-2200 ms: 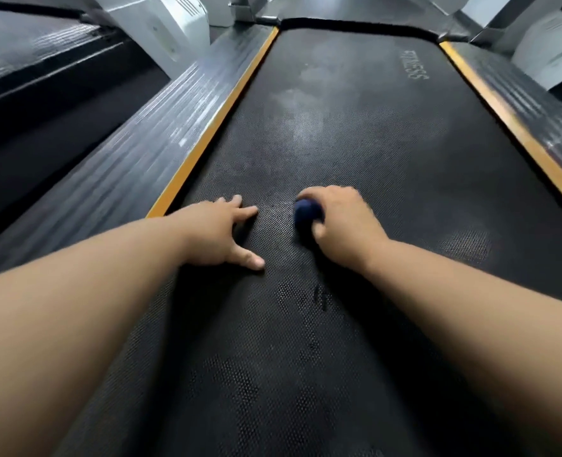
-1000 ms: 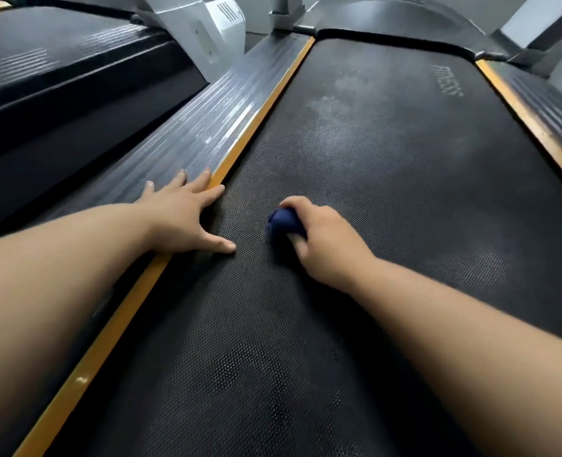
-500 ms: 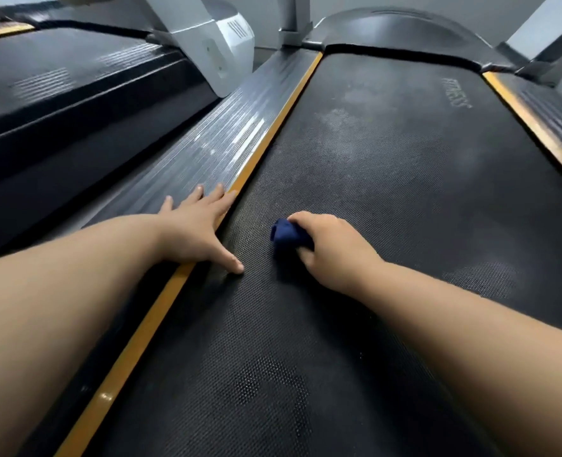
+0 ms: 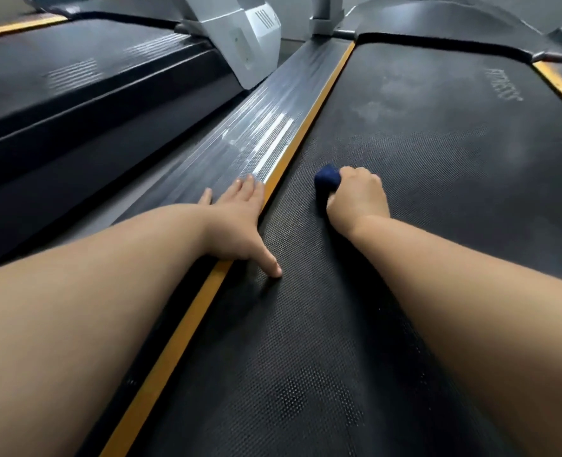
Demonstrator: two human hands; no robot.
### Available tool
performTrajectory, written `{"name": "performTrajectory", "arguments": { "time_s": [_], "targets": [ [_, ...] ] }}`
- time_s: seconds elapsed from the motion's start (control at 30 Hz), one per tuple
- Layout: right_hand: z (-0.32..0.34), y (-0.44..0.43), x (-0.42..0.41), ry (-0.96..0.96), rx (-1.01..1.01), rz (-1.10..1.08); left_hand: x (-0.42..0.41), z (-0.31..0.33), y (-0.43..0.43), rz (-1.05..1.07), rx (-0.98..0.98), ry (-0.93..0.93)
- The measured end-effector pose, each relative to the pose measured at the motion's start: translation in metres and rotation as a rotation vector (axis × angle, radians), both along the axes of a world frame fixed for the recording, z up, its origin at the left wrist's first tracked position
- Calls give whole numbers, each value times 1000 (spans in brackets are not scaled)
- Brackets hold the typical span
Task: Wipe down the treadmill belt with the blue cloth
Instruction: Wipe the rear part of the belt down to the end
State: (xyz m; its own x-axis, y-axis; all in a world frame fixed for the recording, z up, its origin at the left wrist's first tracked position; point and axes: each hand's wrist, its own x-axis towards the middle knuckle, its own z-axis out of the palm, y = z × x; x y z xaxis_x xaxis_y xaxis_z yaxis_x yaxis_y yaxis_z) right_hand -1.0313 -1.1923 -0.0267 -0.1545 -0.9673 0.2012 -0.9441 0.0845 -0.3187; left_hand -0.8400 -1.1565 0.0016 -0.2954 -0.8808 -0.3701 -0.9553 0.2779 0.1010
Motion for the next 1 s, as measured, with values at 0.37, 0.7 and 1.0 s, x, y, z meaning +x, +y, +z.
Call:
{"name": "performTrajectory", "arguments": {
  "time_s": [0.37, 0.7, 1.0],
  "targets": [
    [14, 92, 5, -22, 114, 624, 1, 15, 8, 0, 10, 65],
    [1, -10, 12, 108, 15, 183, 1, 16, 9, 46, 39, 125],
    [6, 4, 25, 35, 124, 340, 13, 25, 1, 179, 104, 463]
  ]
}}
